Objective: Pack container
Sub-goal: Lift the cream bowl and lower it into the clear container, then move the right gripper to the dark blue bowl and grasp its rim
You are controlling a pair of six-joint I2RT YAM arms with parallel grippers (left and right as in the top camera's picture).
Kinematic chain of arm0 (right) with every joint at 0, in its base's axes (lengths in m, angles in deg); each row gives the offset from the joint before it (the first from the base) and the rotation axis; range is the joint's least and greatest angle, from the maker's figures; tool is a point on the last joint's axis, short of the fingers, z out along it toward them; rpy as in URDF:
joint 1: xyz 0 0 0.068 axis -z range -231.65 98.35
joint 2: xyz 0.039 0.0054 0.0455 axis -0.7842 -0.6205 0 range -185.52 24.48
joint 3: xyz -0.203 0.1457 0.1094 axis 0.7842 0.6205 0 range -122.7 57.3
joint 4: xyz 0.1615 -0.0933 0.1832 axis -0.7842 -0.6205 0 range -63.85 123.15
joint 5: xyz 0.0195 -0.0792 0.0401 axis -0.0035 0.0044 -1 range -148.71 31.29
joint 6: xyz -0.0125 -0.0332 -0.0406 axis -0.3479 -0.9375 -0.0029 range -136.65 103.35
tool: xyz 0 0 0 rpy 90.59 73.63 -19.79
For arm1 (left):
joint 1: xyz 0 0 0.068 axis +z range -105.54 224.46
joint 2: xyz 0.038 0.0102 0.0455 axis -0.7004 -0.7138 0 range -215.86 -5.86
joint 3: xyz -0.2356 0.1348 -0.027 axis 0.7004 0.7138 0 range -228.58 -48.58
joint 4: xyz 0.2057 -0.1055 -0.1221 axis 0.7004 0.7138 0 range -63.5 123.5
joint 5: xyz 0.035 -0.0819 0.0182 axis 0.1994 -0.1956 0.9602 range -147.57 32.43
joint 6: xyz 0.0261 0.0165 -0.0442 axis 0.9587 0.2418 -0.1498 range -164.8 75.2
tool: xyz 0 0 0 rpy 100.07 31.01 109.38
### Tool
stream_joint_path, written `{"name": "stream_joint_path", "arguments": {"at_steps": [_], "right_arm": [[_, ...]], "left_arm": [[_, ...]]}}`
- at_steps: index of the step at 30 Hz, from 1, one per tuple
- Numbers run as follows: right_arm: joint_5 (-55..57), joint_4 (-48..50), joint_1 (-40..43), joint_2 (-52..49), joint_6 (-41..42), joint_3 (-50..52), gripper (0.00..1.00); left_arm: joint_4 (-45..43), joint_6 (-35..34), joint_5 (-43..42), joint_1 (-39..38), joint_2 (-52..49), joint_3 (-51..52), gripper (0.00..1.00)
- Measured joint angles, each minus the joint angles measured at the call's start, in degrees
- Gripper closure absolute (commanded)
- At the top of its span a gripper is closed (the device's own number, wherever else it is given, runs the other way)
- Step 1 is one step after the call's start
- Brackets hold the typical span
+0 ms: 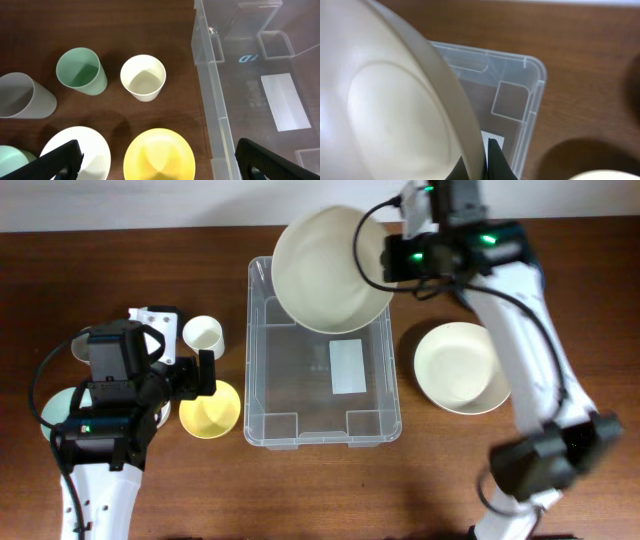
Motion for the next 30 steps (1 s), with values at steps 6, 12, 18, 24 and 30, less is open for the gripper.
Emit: {"name": "stream_joint_path", "arguments": {"at_steps": [6,12,18,24,30], "right_arm": [[0.59,1.49,-1.40,-10.86,-0.09,-2.40,0.97],[0.66,1.88,-1.51,-16.20,-0.07,-2.40,0.96],[0.57,2.60,-1.51,-16.79,0.04,-2.73,0.81],[0.57,2.64,-1.51,-16.79,-0.07,-2.97,0.77],[0.57,2.64,-1.51,-16.79,-0.02,-3.04,0.73]], "left_arm": [[-0.07,0.00,0.00,0.00,0.00,0.00,0.00],[-0.07,0.00,0.00,0.00,0.00,0.00,0.00],[-0.07,0.00,0.00,0.00,0.00,0.00,0.00],[-0.04,0.00,0.00,0.00,0.00,0.00,0.00],[-0.04,0.00,0.00,0.00,0.00,0.00,0.00]]}}
